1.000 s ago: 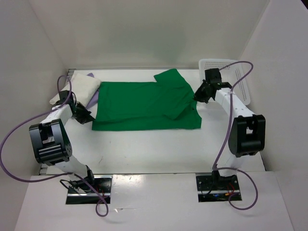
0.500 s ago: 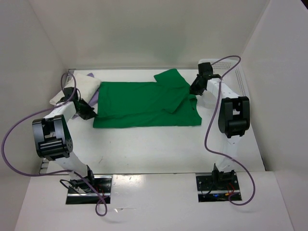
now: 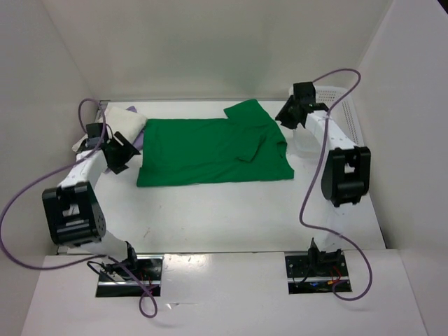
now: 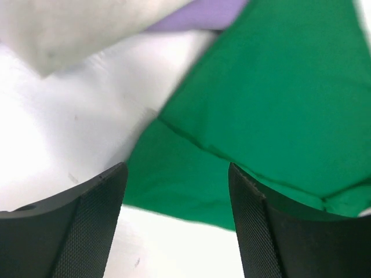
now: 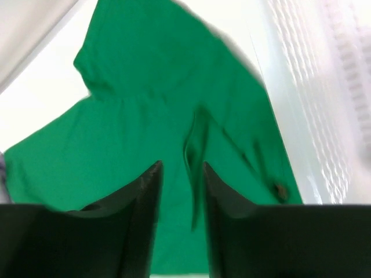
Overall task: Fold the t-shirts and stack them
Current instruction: Fold the flattened T-shirt at the center of the board.
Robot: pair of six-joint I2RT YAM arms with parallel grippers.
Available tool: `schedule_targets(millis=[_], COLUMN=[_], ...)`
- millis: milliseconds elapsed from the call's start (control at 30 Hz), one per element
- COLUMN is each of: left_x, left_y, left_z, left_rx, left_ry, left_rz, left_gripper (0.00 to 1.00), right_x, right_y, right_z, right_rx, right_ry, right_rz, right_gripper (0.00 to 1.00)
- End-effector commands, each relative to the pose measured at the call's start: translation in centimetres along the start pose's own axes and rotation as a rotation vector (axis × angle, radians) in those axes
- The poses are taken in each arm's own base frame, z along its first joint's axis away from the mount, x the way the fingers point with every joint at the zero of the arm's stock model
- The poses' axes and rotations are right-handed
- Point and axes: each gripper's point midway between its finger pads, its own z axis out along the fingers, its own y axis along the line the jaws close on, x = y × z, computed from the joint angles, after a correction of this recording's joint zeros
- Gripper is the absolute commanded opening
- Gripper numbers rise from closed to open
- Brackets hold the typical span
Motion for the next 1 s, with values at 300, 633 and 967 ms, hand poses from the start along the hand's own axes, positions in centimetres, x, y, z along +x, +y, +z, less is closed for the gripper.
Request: schedule_targets(millis=[300,633,967], left_x=[7.3,9.1,9.6], left_y=[1.0,2.5,3.2], left_z=[-4.1,-0.3,3.0], left_rx=[0.132,0.098,0.06], left_ry=[0.074,0.151,0.215], left_rz=[-0.057,-0.142,-0.182], left_gripper=[0.45,0.43,0.33], right_x=[9.7,13.8,15.5], right_y=[-7.1,-13.5,-15.1], right_z=[-11.0,-10.0,-5.9], right_rx=[-0.04,0.1,0.153], right_ry=[-0.008,0.061,0.114], right_rz=[0.154,0.278,0.291], right_gripper=[0.07,0.27,0.39])
